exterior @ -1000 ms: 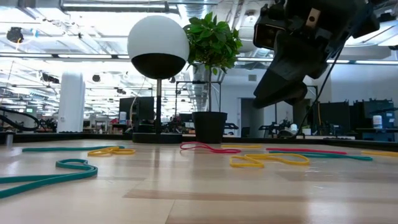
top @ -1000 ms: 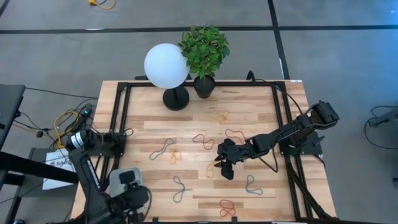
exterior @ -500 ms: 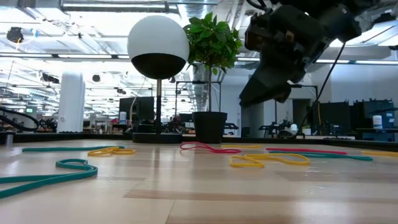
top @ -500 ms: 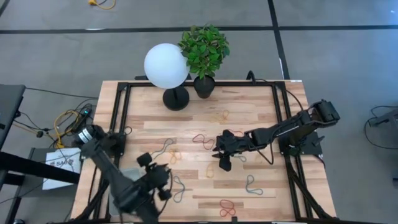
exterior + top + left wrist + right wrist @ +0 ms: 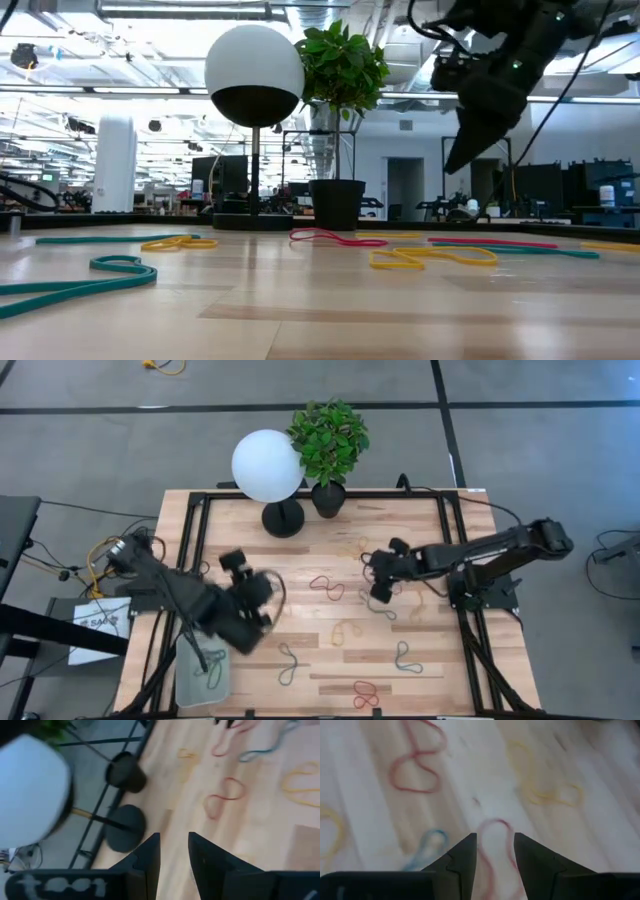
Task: Pick and place items into bin
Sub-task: Put the yellow rubber band into the gray bin
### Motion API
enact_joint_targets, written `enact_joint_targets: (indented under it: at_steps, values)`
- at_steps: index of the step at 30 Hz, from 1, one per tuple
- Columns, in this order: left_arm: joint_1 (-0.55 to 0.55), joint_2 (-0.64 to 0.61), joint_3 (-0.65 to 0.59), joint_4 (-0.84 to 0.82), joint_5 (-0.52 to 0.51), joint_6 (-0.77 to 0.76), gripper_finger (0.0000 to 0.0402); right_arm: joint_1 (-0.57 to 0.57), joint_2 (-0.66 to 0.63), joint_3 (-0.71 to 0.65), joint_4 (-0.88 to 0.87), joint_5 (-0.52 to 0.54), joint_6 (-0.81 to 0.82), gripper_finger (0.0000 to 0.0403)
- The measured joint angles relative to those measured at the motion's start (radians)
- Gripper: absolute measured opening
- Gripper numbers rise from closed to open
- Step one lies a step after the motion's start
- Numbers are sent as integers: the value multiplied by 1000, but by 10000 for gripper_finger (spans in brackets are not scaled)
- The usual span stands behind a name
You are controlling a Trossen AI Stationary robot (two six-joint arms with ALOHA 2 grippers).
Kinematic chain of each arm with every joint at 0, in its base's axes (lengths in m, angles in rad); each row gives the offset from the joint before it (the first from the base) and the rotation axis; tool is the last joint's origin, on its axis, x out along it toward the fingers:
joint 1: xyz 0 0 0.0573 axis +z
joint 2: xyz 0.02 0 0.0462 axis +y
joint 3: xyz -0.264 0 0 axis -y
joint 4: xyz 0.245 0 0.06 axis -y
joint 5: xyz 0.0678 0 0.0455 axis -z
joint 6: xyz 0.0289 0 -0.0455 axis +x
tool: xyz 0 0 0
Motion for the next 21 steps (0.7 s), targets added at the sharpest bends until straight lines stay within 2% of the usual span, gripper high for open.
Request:
enact_joint_targets:
  at_steps: [4, 8, 12, 15, 21]
  values:
    - [96, -135, -75, 0, -32, 29, 91, -62, -47, -1, -100, -1, 8, 124]
    - [169, -263, -231, 48, -60, -51, 91, -115, -55, -28, -149, -1, 16, 124]
    - [195, -361, -444, 224, -44, -79, 91, -135, -54, -81, -168, -12, 141, 124]
    - [195, -396, -584, 386, 7, -46, 91, -124, -54, -88, -281, -51, 253, 124]
    - [195, -396, -754, 641, 42, -33, 91, -89, -54, -88, -453, -95, 490, 124]
